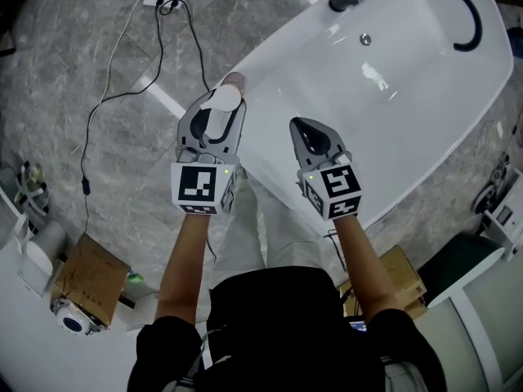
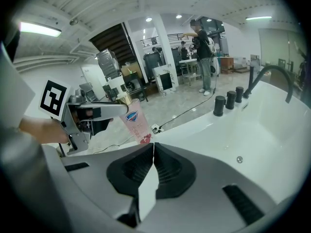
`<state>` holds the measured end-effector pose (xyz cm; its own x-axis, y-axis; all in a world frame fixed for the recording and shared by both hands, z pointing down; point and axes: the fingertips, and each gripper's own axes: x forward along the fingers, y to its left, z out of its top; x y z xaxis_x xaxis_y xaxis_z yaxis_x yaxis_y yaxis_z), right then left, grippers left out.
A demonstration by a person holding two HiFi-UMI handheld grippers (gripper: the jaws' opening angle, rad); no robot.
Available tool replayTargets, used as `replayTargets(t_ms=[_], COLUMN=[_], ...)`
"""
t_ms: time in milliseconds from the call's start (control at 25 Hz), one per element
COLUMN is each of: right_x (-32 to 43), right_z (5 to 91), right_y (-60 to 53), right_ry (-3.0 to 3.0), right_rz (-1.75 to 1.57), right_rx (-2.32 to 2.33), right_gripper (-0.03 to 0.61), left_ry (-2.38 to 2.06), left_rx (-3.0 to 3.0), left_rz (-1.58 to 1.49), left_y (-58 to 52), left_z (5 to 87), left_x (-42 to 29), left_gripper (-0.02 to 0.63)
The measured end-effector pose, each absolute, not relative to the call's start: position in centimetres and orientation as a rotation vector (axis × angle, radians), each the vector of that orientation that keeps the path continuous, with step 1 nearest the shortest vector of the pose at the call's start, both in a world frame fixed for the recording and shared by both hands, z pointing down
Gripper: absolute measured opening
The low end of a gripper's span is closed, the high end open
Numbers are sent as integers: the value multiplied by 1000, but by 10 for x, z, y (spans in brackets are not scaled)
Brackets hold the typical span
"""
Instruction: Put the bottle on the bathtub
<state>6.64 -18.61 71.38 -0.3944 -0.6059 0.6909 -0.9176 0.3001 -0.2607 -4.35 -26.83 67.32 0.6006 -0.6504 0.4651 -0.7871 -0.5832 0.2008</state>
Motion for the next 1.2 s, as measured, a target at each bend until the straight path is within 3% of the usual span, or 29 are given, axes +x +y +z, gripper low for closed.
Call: replayTargets(t_ms=[1200], right_x=[54], right_z=[665], right_y=[-180], right_ry=[-2139], right_rz=[819], right_rx=[1412], right_gripper=[25], left_ry=[-1129], left_rx=[2377], left_rz=[564], left_y=[-238], left_z=[661], left_x=[-66], left_gripper=[205])
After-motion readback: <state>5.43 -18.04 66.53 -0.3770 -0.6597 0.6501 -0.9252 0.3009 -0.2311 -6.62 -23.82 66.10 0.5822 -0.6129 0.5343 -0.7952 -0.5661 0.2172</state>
